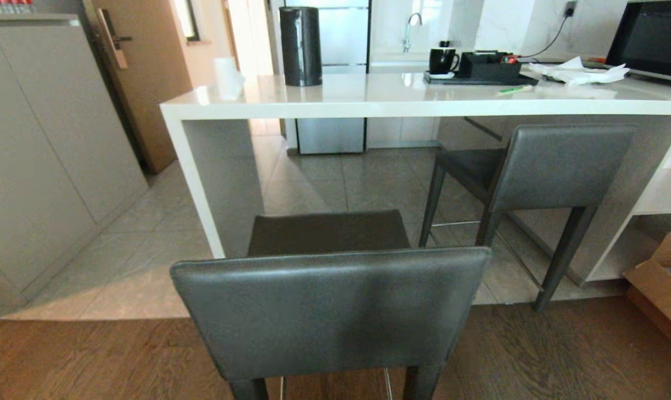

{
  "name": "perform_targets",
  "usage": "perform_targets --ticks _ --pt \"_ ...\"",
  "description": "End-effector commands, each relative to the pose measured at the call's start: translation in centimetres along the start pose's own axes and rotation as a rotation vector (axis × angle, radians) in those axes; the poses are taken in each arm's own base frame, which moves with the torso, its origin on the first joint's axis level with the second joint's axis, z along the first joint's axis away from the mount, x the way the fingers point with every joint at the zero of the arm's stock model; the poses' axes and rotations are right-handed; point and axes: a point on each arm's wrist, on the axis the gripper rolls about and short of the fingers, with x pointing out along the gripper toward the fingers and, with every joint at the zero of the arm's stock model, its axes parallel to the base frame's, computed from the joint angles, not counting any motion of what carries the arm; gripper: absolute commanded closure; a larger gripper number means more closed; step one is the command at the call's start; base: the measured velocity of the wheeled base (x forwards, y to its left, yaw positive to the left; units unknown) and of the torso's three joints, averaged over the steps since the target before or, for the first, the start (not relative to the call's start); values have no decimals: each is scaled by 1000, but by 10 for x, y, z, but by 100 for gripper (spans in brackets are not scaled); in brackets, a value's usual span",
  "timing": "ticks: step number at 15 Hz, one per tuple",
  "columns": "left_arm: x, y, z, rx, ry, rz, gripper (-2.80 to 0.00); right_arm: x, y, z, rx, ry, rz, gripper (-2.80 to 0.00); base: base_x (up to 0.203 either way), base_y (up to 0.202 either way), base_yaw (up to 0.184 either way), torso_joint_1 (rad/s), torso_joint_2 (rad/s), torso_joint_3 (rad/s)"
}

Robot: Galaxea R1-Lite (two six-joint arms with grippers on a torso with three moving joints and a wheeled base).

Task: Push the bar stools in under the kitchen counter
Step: Push the gray chair back under the dining table

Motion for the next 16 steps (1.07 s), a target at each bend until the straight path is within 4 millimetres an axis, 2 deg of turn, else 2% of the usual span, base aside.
perform_targets --ticks 1,11,13,16 --pt "0 0 -1 0 4 0 0 0 0 0 -1 0 1 0 0 172 -3 5 9 2" --pt "0 0 1 19 -3 -3 0 0 0 1 -33 -4 11 0 0 11 0 1 1 0" --pt "-1 0 17 36 -14 -13 0 -5 0 16 -38 -51 26 0 0 0 0 0 0 0" --pt "19 0 47 33 56 -31 0 4 -1 31 -32 0 73 0 0 0 0 0 0 0"
